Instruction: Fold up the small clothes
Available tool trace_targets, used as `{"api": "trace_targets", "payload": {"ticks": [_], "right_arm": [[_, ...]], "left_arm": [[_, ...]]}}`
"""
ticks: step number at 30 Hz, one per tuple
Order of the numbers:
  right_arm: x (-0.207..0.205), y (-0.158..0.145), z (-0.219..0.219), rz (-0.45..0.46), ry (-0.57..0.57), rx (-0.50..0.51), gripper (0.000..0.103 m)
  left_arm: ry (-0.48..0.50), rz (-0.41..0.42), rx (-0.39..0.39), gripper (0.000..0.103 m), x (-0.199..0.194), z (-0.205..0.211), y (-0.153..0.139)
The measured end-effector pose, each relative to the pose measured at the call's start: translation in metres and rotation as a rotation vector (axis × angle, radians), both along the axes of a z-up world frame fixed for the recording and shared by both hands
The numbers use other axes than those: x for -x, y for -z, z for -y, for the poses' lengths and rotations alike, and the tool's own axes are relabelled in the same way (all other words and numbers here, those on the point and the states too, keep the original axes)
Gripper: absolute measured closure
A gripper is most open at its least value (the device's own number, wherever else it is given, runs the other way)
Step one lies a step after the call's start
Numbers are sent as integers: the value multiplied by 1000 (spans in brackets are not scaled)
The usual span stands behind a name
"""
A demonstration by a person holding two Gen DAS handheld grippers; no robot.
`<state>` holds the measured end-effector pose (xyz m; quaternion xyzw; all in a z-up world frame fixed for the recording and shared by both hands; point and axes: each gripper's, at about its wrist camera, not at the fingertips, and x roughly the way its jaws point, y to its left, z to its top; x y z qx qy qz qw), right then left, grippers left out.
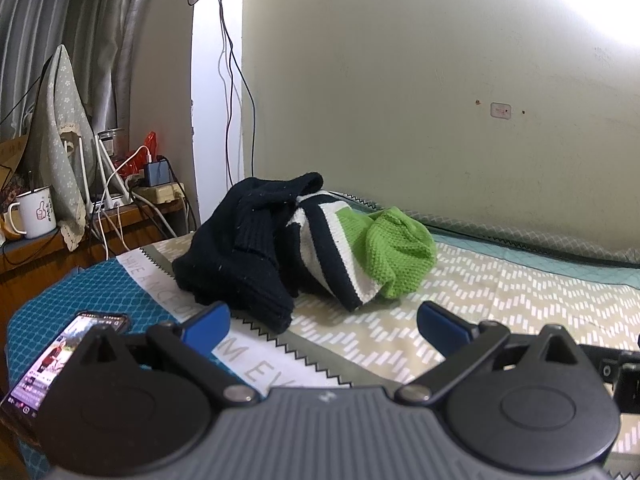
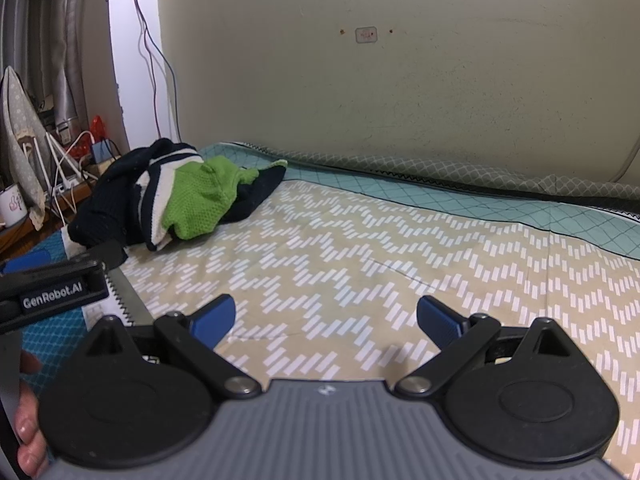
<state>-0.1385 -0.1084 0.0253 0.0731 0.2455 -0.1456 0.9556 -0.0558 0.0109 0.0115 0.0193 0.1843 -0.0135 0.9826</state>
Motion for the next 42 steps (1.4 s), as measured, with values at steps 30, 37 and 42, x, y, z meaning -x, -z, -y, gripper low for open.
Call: {"api": "trace_targets", "payload": {"ticks": [30, 37, 42], "right_arm": [[0, 0, 0, -1, 0, 0, 11], [0, 0, 0, -1, 0, 1, 11], [0, -1, 0, -1, 0, 1, 11]], "left_arm": [[11, -6, -12, 0, 0, 2, 1], [10, -6, -12, 0, 0, 2, 1], [11, -7, -12, 0, 0, 2, 1]]}}
